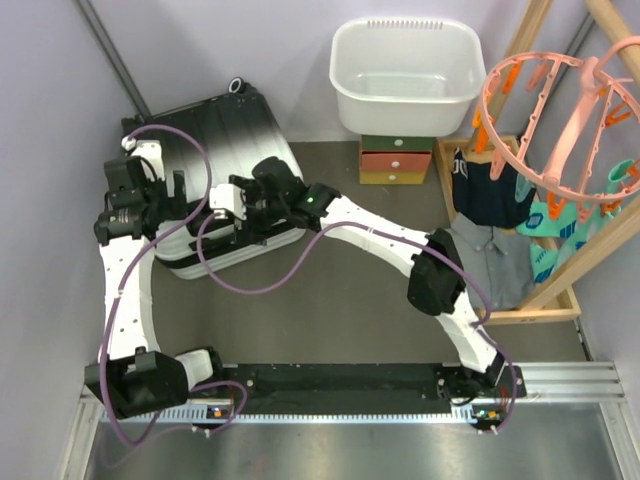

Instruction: Open, take out, and arrange the luggage

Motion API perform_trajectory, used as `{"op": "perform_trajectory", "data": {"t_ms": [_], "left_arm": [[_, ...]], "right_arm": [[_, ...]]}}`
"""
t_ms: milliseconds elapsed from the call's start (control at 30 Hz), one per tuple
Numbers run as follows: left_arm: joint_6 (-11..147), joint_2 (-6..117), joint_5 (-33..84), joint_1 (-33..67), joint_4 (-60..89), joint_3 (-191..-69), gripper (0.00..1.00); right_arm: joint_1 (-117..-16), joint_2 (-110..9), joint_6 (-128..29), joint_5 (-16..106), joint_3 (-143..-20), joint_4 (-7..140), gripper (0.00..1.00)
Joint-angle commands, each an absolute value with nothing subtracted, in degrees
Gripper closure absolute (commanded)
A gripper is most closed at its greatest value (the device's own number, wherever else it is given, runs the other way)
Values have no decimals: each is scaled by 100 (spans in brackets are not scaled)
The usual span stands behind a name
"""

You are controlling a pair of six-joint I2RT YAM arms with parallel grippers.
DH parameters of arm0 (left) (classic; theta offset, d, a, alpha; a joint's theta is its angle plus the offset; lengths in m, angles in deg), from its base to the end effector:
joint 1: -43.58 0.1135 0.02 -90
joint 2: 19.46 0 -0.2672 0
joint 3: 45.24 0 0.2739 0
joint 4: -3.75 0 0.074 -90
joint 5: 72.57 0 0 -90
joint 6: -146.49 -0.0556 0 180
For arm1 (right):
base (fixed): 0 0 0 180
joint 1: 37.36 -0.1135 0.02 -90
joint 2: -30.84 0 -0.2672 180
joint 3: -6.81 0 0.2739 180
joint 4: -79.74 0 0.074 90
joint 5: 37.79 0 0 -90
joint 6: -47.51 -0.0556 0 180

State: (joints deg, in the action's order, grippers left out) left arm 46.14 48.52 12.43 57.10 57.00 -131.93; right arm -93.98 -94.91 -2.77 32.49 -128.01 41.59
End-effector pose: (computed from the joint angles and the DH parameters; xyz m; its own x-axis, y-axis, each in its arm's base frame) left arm 0.2768 0.0715 0.3757 -0.5967 0.0406 -0.8014 -0.1987 0.9601 0.1966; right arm 0.2908 0.4754 0.3121 0.4003 -0.4858 -0.7770 -0.9003 -0.0504 -0.4323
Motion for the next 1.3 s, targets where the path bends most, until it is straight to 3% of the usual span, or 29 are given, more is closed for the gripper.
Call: {"op": "perform_trajectory", "data": {"t_ms": [0, 133, 200, 300, 433, 567, 900, 1267], "left_arm": [[4568, 4742, 1418, 5729, 5648, -13251, 1], [4533, 4698, 1426, 5729, 5613, -13189, 1], [4541, 4689, 1426, 5729, 5639, -13181, 1], [4498, 4698, 1566, 5729, 5701, -13216, 1], [4498, 4724, 1971, 5738, 5877, -13321, 1], [4480, 4690, 2190, 5738, 5956, -13365, 1], [4480, 4724, 2692, 5729, 5965, -13506, 4], [4586, 5111, 2868, 5729, 5657, -13734, 5]], "right_arm": [[-9432, -9598, -320, 3182, -13617, 4169, 5], [-9449, -10019, -216, 3410, -13969, 3967, 12], [-9519, -10099, 12, 3559, -13987, 3608, 20], [-9634, -10030, 557, 4007, -13611, 3291, 32], [-9634, -9792, 909, 4052, -12978, 2878, 40], [-9625, -9661, 998, 4096, -12889, 2175, 67], [-9546, -8211, 586, 4395, -10527, 2306, 81], [-9949, -6059, -390, 4535, -8170, 3009, 81]]}}
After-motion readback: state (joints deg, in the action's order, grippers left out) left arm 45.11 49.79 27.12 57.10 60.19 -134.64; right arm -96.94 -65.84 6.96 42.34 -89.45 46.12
